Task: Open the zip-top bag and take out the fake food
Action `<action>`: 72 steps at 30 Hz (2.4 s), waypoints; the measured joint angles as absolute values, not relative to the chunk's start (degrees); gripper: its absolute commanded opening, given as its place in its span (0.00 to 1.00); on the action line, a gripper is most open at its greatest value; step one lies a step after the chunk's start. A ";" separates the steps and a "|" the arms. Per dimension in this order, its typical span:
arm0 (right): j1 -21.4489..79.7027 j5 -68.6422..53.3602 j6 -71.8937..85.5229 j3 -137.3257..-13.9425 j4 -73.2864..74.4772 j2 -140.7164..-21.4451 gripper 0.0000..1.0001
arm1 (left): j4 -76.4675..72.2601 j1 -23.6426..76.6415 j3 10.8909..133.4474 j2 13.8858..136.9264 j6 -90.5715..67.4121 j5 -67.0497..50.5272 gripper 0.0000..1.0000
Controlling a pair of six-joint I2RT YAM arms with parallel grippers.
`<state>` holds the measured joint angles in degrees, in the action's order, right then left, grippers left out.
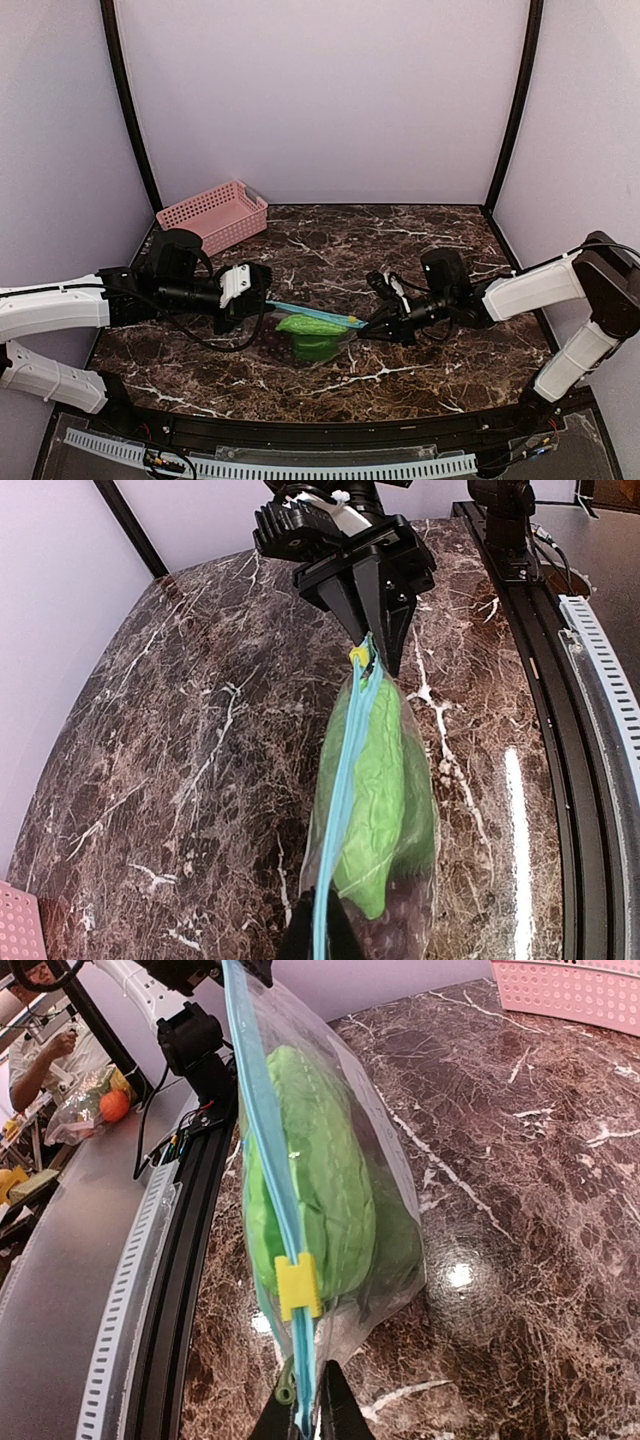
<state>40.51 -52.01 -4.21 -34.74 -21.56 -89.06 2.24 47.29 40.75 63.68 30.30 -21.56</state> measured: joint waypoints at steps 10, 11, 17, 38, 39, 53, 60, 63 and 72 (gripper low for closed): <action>40.51 -51.96 -4.47 -35.92 -19.46 -88.97 0.00 | 2.00 47.48 40.75 63.79 30.28 -20.86 0.34; 40.51 -51.72 -4.40 -36.14 -18.98 -88.82 0.00 | 1.76 47.48 40.75 63.79 30.46 -20.49 0.42; 40.51 -49.58 -5.21 -37.60 -13.45 -84.36 0.00 | 1.65 47.48 41.47 63.88 28.69 -18.22 0.58; 45.19 -40.34 -9.61 -44.23 -0.36 -80.66 0.00 | -3.51 53.30 59.24 86.85 26.81 -31.09 0.46; 45.23 -40.10 -9.65 -44.23 0.12 -80.55 0.00 | -3.86 53.76 59.40 87.53 26.83 -31.27 0.44; 45.50 -39.09 -10.26 -44.25 1.80 -79.99 0.00 | -5.06 55.96 62.81 92.23 30.33 -28.97 0.34; 45.50 -38.94 -10.46 -44.25 1.80 -79.96 0.00 | -4.89 56.53 62.87 94.41 32.42 -26.76 0.30; 45.50 -38.87 -10.46 -44.25 1.85 -79.96 0.00 | -4.56 56.53 62.87 94.74 33.04 -26.13 0.24; 45.50 -38.68 -10.46 -44.25 1.85 -79.96 0.00 | -4.19 56.53 63.72 94.87 33.89 -25.61 0.13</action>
